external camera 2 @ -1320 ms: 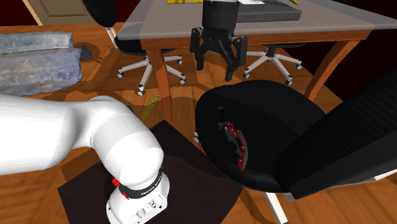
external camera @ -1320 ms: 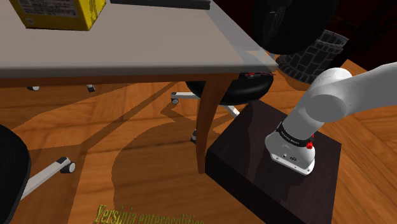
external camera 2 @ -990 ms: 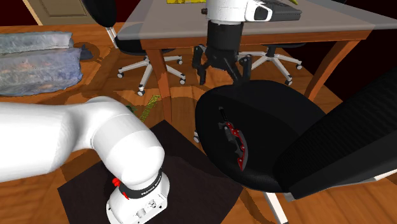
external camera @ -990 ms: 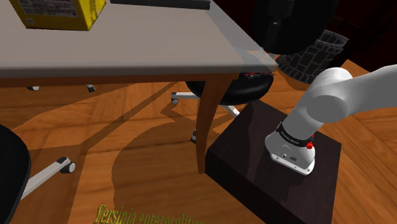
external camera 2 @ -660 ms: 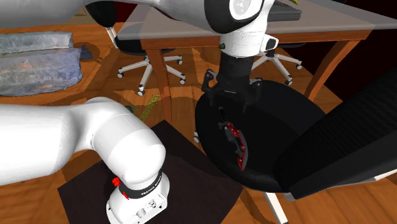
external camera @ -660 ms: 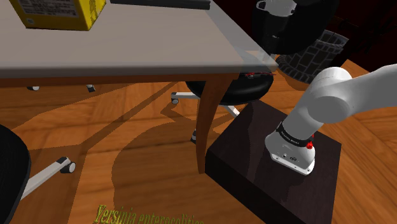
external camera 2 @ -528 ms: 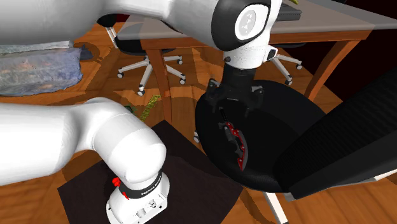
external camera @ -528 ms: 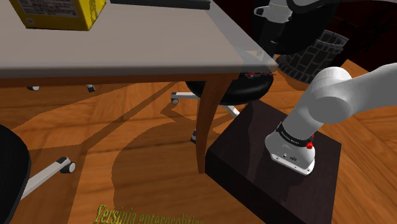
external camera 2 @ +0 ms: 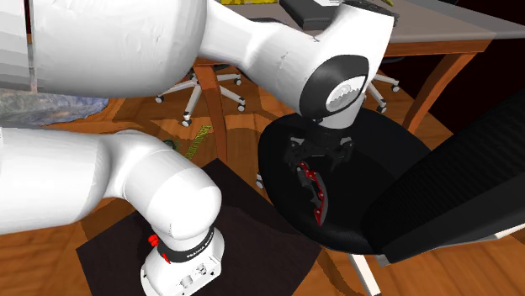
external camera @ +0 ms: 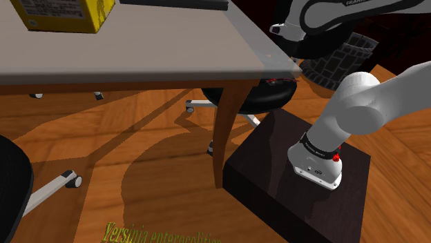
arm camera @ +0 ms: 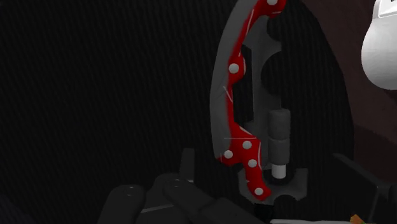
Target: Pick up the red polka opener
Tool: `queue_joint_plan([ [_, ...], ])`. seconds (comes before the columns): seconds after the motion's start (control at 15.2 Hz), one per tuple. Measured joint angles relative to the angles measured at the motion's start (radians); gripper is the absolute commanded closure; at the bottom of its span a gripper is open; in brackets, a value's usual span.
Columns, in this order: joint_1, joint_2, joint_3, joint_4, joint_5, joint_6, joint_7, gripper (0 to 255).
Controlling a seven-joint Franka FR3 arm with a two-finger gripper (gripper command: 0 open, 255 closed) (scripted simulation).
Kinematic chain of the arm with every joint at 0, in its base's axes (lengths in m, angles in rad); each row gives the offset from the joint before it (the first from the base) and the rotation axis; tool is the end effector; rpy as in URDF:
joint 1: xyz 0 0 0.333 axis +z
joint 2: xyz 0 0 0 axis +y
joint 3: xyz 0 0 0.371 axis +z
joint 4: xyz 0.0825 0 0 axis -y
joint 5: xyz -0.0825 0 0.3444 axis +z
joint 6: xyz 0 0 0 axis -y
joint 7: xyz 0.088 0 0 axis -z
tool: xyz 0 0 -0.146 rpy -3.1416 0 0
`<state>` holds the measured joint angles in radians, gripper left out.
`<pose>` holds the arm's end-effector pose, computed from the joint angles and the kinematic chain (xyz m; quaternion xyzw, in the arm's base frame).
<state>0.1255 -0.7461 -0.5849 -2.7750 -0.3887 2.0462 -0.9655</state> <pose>0.2221 -0.1438 0.4029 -0.9132 -0.4067 0.0002 0.0275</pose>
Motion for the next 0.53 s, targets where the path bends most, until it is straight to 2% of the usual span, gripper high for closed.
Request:
queue_joint_plan([
  [0.26,0.004,0.037,-0.025,-0.032,-0.015,0.069,-0.001,0],
  [0.33,0.003,0.04,-0.028,-0.036,-0.017,0.075,-0.002,255],
  [0.53,0.002,0.041,-0.029,-0.036,-0.018,0.081,-0.003,255],
])
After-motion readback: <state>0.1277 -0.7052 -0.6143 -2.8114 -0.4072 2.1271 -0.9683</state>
